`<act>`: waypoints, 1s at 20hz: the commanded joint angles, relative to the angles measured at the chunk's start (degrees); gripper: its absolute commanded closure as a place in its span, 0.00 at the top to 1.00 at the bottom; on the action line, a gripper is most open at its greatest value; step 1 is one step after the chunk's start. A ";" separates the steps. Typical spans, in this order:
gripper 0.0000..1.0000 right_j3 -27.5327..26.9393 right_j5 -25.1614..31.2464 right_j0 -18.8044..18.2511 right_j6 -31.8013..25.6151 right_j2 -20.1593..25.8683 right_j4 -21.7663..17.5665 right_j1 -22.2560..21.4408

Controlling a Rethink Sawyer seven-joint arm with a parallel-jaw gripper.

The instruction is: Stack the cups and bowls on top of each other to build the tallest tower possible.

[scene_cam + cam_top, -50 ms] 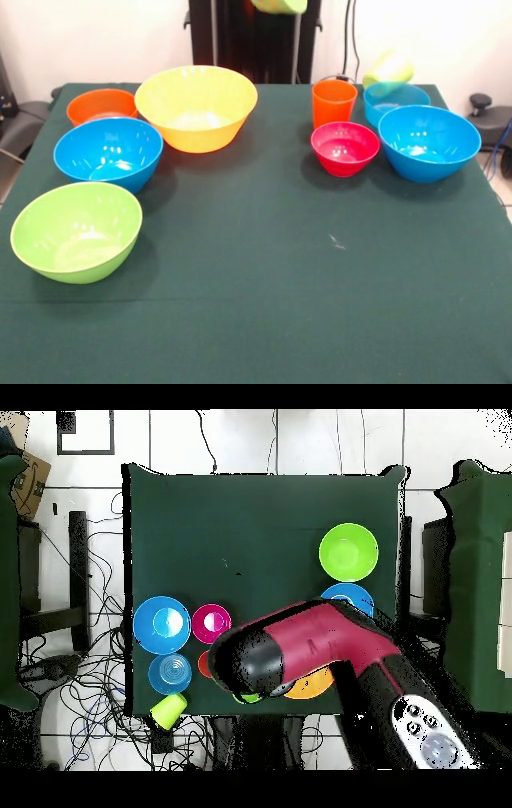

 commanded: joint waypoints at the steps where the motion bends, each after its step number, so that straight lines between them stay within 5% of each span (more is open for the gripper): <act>1: 0.00 3.02 -0.98 -8.25 -20.56 13.14 8.96 -8.57; 10: 0.00 -0.13 -6.32 -18.37 -16.35 20.36 10.61 -2.85; 20: 0.00 -2.24 -15.54 -14.24 -7.69 12.83 2.77 7.92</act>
